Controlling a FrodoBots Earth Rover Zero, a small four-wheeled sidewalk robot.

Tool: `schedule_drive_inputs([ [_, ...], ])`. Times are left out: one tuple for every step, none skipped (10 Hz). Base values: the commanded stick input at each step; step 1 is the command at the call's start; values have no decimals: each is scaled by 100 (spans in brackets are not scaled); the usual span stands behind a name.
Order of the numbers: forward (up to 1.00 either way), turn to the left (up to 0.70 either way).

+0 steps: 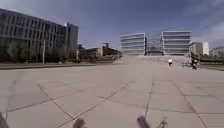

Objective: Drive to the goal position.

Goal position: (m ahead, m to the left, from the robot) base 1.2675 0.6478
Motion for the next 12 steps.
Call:
schedule_drive_inputs([
  [70,0],
  [70,0],
  [70,0],
  [70,0],
  [70,0],
  [70,0],
  [70,0],
  [70,0],
  [70,0],
  [70,0],
  [70,0],
  [70,0],
])
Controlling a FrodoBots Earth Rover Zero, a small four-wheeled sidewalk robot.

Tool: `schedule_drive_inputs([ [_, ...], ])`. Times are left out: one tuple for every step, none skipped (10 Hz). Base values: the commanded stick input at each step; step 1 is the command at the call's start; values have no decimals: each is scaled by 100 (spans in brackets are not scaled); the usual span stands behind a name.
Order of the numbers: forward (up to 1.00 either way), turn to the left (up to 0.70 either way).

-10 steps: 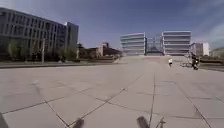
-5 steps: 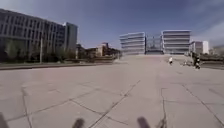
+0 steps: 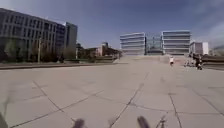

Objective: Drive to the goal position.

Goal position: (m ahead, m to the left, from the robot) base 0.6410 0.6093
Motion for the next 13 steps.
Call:
schedule_drive_inputs([
  [70,0],
  [70,0],
  [70,0],
  [70,0],
  [67,0],
  [60,0],
  [52,0],
  [44,0],
  [36,0],
  [28,0],
  [20,0],
  [12,0],
  [4,0],
])
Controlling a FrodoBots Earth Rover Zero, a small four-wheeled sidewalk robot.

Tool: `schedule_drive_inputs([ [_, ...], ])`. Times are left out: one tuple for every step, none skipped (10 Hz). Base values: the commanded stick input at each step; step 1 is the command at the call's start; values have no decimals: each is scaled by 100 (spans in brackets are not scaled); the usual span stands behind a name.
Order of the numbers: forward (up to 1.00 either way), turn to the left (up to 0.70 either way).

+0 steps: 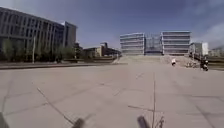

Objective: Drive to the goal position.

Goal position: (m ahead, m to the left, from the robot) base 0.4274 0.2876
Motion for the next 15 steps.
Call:
schedule_drive_inputs([
  [0,0],
  [7,0],
  [14,0],
  [21,0],
  [29,0],
  [36,0],
  [43,0],
  [50,0],
  [57,0],
  [64,0],
  [70,0],
  [70,0],
  [70,0],
  [70,0],
  [70,-13],
])
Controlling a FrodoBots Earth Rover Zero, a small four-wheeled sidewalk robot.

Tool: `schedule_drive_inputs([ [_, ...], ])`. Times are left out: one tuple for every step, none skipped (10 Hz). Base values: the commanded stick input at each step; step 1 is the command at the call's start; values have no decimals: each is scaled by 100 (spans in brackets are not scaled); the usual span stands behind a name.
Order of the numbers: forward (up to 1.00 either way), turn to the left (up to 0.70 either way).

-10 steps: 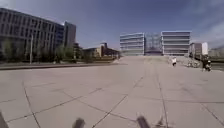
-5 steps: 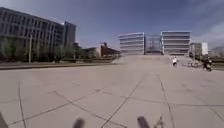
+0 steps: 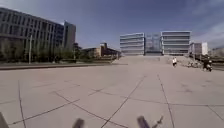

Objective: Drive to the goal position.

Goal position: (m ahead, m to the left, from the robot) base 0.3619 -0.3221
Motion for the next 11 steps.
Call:
schedule_drive_inputs([
  [70,-19],
  [70,0],
  [70,0],
  [70,0],
  [70,0],
  [70,0],
  [70,0],
  [70,0],
  [70,0],
  [70,0],
  [70,0],
])
